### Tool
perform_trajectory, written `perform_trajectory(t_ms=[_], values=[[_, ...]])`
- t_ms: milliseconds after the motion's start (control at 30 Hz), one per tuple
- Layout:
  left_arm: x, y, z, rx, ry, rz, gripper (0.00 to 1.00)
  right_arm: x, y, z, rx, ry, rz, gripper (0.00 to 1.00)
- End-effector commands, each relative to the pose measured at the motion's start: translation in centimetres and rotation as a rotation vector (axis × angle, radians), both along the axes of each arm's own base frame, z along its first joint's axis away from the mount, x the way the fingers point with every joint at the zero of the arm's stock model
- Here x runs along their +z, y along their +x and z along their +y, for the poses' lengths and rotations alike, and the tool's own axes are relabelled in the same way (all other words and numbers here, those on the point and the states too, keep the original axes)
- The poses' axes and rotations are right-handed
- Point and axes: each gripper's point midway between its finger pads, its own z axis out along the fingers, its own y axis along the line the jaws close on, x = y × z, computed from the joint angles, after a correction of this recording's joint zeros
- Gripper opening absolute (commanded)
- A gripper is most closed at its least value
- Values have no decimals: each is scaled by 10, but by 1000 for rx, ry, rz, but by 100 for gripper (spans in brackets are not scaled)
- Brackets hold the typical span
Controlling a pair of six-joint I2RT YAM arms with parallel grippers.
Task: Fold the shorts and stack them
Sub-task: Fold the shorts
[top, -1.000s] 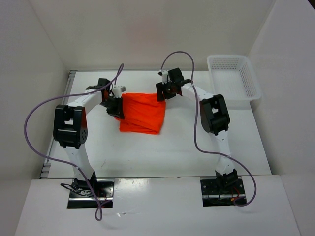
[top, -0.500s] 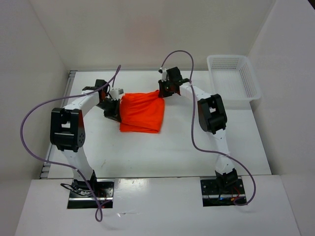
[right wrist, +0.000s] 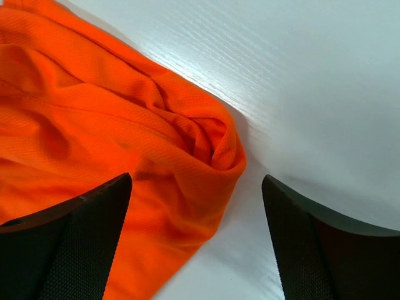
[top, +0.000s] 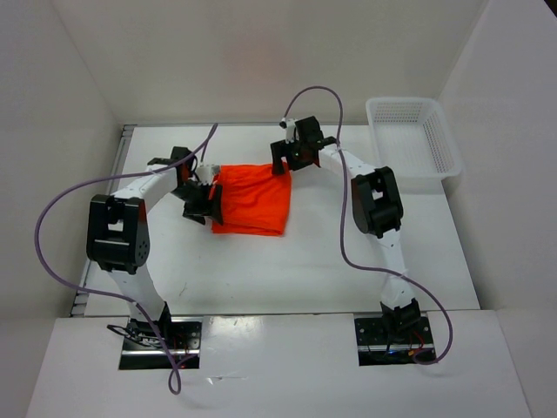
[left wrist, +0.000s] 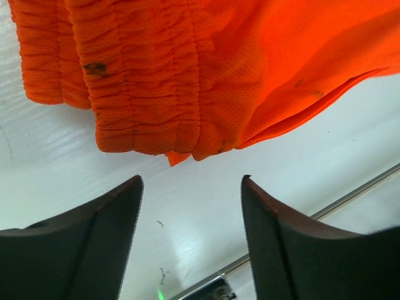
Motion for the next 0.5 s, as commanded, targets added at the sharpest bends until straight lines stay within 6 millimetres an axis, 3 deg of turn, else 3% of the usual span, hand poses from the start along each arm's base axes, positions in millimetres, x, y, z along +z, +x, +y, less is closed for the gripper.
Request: perform_trajectory(t_ms=[0, 33, 67, 100, 133, 200, 233, 267, 300, 333, 367, 400, 433, 467], values=[[9, 8, -2, -3, -14, -25, 76, 102, 8, 4, 48, 57, -189, 91], [17, 11, -2, -3, -17, -52, 90, 112, 6, 3, 56, 53, -206, 92], [21, 12, -3, -3, -17, -63, 96, 137, 0, 1, 56, 64, -235, 92], [29, 14, 1, 7, -19, -89, 100, 149, -2, -2, 57, 56, -259, 92], [38, 17, 1, 7, -21, -116, 100, 172, -13, -8, 65, 53, -284, 93], [60, 23, 11, 40, -51, -180, 100, 188, -26, -20, 69, 39, -295, 94], [71, 29, 15, 53, -52, -223, 100, 214, -36, -36, 54, 23, -336, 94], [81, 35, 20, 67, -60, -270, 100, 224, -41, -46, 44, 12, -354, 94], [101, 41, 36, 109, -54, -345, 100, 218, -43, -69, 1, -30, -344, 95], [102, 40, 47, 137, -49, -365, 100, 225, -46, -85, -27, -51, -363, 97], [116, 45, 61, 170, -29, -437, 100, 250, -58, -104, -62, -60, -408, 97], [120, 48, 77, 211, -9, -467, 100, 236, -60, -136, -120, -100, -383, 97], [122, 48, 109, 296, 41, -492, 100, 237, -65, -156, -165, -116, -384, 98], [126, 45, 126, 340, 68, -530, 100, 258, -75, -176, -211, -116, -431, 98]])
